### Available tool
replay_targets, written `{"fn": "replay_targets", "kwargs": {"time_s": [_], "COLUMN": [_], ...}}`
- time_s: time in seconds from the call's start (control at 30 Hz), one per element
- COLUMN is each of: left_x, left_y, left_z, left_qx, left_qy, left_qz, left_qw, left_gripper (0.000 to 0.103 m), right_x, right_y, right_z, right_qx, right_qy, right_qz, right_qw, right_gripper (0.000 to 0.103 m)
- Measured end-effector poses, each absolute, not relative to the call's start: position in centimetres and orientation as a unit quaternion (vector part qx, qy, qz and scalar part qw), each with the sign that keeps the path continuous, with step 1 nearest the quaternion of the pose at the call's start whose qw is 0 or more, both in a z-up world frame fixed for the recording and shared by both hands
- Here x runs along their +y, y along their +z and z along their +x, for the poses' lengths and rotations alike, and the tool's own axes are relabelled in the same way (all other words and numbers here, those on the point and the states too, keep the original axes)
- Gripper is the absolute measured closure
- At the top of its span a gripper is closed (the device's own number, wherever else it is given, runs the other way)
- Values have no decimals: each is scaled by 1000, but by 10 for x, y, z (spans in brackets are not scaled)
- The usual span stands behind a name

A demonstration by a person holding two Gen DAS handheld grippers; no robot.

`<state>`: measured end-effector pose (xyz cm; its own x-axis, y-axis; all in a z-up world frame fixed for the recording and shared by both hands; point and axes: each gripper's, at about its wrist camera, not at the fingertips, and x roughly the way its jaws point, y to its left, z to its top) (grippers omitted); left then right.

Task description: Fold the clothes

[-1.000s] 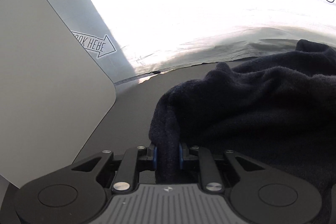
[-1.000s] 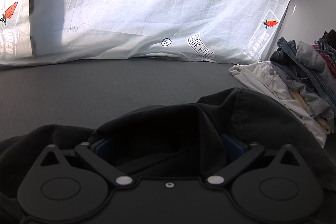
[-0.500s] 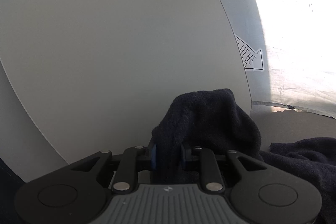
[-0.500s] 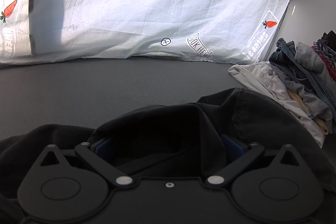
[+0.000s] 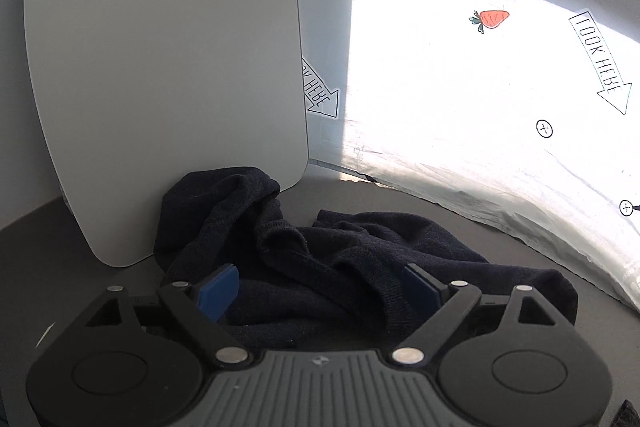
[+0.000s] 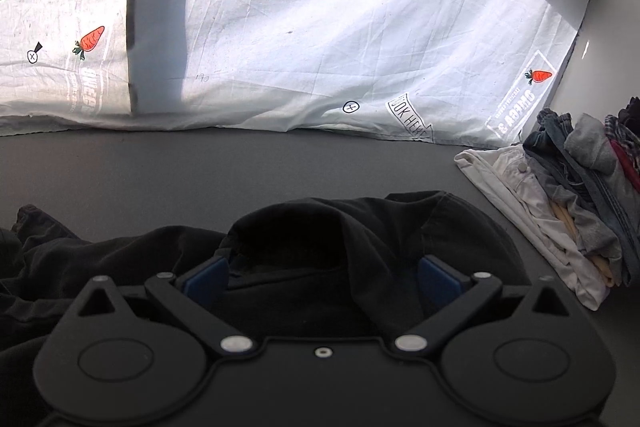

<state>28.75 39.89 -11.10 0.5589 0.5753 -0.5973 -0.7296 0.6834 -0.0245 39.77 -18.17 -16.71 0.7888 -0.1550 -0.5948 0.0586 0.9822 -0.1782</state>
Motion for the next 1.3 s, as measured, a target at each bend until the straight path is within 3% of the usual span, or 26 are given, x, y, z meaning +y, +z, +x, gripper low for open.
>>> {"fn": "replay_targets", "kwargs": {"time_s": [0.27,0.53,0.63,0.7,0.83,0.9,1.1,1.3], "left_x": [280,192,176,168,164,163,162,166], "left_y": [-148,-170,-170,-169,-168,-167,-170,-186], "left_z": [262,251,255,258,270,276,298,310], "left_qx": [346,387,387,384,379,376,381,403], "left_qy": [266,218,210,208,216,223,230,234], "left_qz": [-169,-165,-164,-159,-160,-164,-180,-191], "left_qw": [883,881,883,885,885,884,877,864], "left_gripper": [13,12,11,11,10,10,9,9], "right_x": [-255,-297,-305,-315,-341,-355,-413,-416], "right_y": [-157,-191,-208,-213,-205,-190,-136,-149], "right_z": [317,299,308,318,343,363,447,456], "right_qx": [316,380,410,417,395,364,293,316], "right_qy": [-112,-106,-106,-107,-106,-129,-215,-195], "right_qz": [-23,-98,-128,-129,-113,-110,-54,7], "right_qw": [942,913,897,893,906,916,930,928], "right_gripper": [0,0,6,16,17,21,22,23]}}
